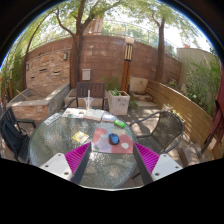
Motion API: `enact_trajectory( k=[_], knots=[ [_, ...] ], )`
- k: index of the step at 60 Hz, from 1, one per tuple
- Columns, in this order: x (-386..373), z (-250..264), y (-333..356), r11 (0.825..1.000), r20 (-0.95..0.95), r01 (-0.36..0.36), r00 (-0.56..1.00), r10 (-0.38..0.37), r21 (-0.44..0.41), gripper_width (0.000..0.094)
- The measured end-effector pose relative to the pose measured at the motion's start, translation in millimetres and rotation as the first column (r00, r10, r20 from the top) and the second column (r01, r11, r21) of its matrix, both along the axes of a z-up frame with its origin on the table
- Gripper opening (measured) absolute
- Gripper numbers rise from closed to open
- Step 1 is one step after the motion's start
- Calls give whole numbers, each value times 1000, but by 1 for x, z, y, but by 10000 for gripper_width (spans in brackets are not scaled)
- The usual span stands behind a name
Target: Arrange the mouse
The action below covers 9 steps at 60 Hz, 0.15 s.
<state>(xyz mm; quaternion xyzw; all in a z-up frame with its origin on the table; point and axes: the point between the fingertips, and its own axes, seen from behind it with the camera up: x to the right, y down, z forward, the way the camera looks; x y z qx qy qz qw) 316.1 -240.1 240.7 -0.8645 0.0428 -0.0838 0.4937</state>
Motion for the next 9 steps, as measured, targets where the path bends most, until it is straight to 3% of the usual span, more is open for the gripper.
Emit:
enact_trajectory(
  k=[9],
  knots=[
    [-3,8,-19,1000,-11,13,1000,-13,3,850]
  ],
)
